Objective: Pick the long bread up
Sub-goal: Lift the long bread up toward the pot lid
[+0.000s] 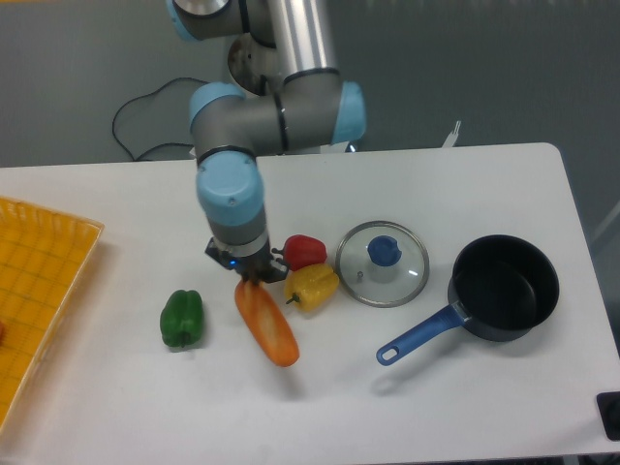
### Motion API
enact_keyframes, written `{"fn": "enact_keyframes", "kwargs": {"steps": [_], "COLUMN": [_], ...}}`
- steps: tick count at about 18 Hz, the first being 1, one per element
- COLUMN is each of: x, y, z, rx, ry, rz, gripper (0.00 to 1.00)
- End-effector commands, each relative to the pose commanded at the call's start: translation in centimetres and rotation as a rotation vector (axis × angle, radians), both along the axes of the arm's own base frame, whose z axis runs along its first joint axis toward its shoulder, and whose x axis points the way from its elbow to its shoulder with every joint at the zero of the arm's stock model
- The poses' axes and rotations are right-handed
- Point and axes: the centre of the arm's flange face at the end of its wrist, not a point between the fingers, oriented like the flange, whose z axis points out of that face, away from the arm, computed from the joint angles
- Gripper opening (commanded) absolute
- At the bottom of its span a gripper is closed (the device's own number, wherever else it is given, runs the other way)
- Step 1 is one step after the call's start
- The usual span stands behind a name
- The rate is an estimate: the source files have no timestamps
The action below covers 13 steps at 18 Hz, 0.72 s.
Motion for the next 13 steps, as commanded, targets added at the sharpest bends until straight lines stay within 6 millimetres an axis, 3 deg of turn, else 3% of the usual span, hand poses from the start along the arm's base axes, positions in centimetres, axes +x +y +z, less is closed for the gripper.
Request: {"fn": "enact_keyframes", "kwargs": {"steps": [6,13], "x": [-6.5,-10.6], "y": [-4.1,-7.6], "z": [4.6,4.6], "rx": [0.036,0.039], "ry": [0.017,0.012], "rz": [-0.167,-0.210], "gripper": [0.03,0.03]}}
